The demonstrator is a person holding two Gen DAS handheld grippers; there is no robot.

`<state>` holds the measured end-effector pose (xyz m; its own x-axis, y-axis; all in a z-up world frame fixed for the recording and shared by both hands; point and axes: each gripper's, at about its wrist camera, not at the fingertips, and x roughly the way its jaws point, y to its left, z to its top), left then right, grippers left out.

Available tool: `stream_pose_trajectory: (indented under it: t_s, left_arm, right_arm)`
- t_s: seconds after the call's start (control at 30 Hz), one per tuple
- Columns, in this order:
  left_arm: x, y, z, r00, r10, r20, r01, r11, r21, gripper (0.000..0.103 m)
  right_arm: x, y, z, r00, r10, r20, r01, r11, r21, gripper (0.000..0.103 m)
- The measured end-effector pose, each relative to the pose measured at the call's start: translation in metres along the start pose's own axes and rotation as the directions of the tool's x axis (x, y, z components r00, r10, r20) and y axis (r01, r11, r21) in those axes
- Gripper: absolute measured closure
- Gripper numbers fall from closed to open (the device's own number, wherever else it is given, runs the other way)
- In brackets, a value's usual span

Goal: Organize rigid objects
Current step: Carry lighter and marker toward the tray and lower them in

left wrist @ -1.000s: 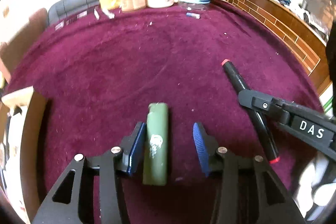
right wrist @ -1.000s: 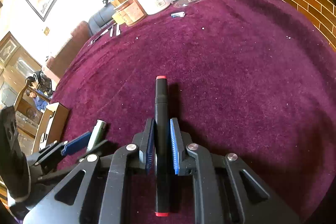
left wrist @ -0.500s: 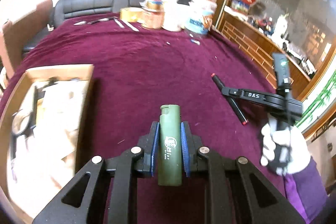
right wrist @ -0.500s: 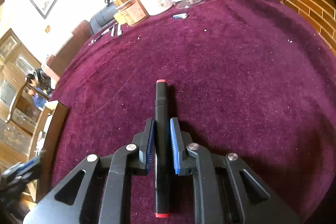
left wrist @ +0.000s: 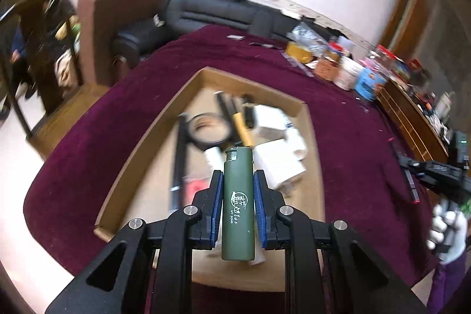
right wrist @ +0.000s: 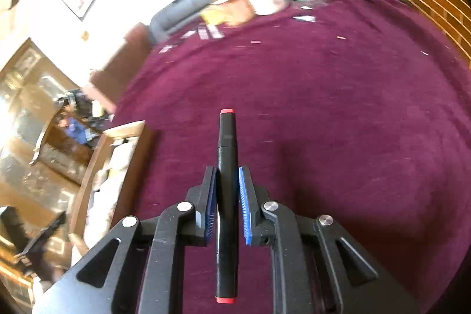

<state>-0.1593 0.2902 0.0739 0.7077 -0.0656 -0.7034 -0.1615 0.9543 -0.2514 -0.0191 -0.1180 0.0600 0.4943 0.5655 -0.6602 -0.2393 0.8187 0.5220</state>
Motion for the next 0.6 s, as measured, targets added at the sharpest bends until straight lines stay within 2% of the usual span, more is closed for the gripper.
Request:
stream_pose_trajectory:
  t_s: [0.2,0.4,0.6]
  left_arm:
    - [0.008,0.018,-0.008,1.0,0.015,-0.019,-0.015,1.0,-0.004,0.086]
    - [0.019,0.028,-0.005,0.999,0.031,-0.036,-0.031,1.0,-0.004,0.086]
    - [0.034,0.043,0.001,0.998,0.024,-0.065,-0.026,0.999,-0.029,0.086]
  right_arm:
    - [0.014,0.082,-0.013,0.993,0.101,-0.053,-0.106,0.989,-0.099,0.09]
    - [0.051,0.157,-0.03,0.968,0.186,-0.171,-0.215,0.962,-0.17,0.09]
    - [0.112,0.217,-0.028,0.949,0.171,-0.266,-0.231,0.95,-0.212,0.09]
